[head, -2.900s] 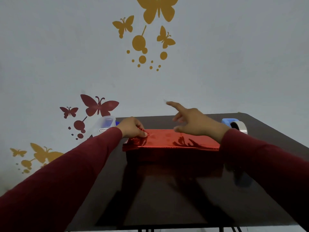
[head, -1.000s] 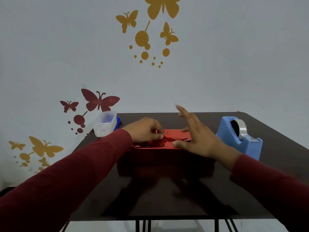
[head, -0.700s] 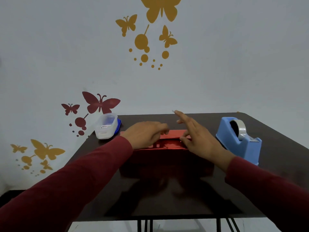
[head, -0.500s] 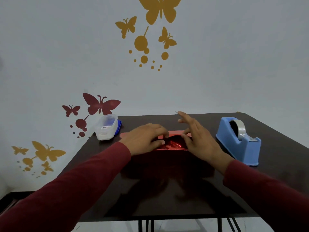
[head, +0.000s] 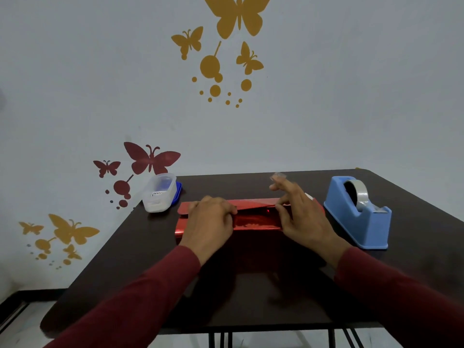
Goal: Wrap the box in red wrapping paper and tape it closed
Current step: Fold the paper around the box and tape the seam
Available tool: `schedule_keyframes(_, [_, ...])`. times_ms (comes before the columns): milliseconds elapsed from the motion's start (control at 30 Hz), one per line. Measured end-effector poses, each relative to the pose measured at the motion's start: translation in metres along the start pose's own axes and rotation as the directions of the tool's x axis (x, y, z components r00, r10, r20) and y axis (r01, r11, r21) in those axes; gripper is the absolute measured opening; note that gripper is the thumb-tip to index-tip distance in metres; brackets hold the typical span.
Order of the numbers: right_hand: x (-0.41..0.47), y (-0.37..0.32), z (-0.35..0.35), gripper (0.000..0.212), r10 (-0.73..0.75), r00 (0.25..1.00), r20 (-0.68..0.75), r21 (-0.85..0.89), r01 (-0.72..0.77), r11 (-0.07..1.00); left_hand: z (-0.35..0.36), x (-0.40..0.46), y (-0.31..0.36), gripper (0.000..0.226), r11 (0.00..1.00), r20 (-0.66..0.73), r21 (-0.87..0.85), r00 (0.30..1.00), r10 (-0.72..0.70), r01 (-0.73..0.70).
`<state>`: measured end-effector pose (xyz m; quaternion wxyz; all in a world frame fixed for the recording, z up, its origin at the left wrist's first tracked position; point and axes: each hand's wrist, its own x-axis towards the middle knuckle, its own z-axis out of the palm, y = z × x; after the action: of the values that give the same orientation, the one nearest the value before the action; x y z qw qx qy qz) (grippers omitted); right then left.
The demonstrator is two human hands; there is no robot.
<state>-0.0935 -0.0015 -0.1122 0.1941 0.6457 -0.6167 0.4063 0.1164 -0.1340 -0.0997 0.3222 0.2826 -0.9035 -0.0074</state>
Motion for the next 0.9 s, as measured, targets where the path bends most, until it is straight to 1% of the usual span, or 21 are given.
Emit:
schedule_keyframes(67, [-0.001,0.0,0.001,0.084,-0.024,1.0,-0.007,0.009,0.024,1.0,0.003,-0.008,0.003,0.026,1.0,-0.028,0.002,1.0,0.014,-0.014])
schedule_keyframes(100, [-0.002,0.001,0.001,0.082,-0.035,0.999,-0.013,0.011,0.035,0.999,0.003,-0.011,0.003,0.031,1.0,-0.027,-0.005,0.999,0.03,-0.03])
schedule_keyframes(200, [-0.004,0.003,0.0,0.078,-0.046,0.999,-0.02,0.026,0.047,0.999,0.001,-0.016,-0.004,0.071,0.995,0.088,0.032,0.992,0.09,-0.093])
schedule_keyframes(267, [-0.004,0.004,-0.002,0.077,-0.052,0.999,-0.012,0.037,0.052,0.998,-0.005,-0.014,-0.011,0.082,0.983,0.16,0.065,0.974,0.162,-0.174])
schedule_keyframes(367, [-0.002,0.007,-0.005,0.079,-0.073,0.997,0.017,0.043,0.072,0.997,-0.016,-0.008,-0.018,0.086,0.974,0.216,0.067,0.957,0.195,-0.214])
schedule_keyframes(467, [-0.001,0.011,-0.009,0.08,-0.114,0.993,0.044,0.038,0.113,0.993,-0.02,-0.004,-0.014,0.08,0.977,0.254,0.077,0.952,0.172,-0.197])
schedule_keyframes(533, [-0.001,0.014,-0.012,0.081,-0.119,0.992,0.051,0.051,0.117,0.992,-0.022,-0.003,-0.012,0.08,0.979,0.256,0.081,0.953,0.162,-0.188])
schedule_keyframes(733, [-0.004,0.019,-0.011,0.08,-0.125,0.989,0.077,0.06,0.12,0.991,-0.017,-0.004,-0.017,0.109,0.97,0.237,0.092,0.951,0.199,-0.226])
schedule_keyframes(800, [-0.004,0.019,-0.009,0.08,-0.134,0.988,0.079,0.057,0.13,0.99,-0.015,-0.006,-0.019,0.11,0.972,0.237,0.09,0.953,0.19,-0.216])
schedule_keyframes(900, [-0.003,0.019,-0.007,0.082,-0.125,0.989,0.082,0.06,0.121,0.991,-0.014,-0.007,-0.02,0.103,0.969,0.226,0.094,0.953,0.202,-0.227])
